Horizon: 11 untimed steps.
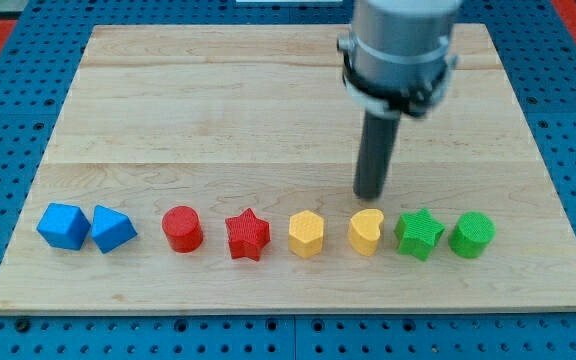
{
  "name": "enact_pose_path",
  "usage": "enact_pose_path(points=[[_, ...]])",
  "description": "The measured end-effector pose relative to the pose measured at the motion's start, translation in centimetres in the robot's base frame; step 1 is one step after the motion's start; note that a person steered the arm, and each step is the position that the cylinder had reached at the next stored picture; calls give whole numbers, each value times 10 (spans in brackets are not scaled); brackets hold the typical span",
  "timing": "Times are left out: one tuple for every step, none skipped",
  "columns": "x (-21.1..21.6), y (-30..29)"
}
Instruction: Separate the yellow and green blocks
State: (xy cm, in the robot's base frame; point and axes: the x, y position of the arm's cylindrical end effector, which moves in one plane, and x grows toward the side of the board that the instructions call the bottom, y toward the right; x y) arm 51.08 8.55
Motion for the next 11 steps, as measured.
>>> enact_pose_path(points=[[10,14],[11,40],[27,64],[44,64],[49,54],[49,18],[53,-20],[53,-48],[53,-65],[68,-57],[107,-69]])
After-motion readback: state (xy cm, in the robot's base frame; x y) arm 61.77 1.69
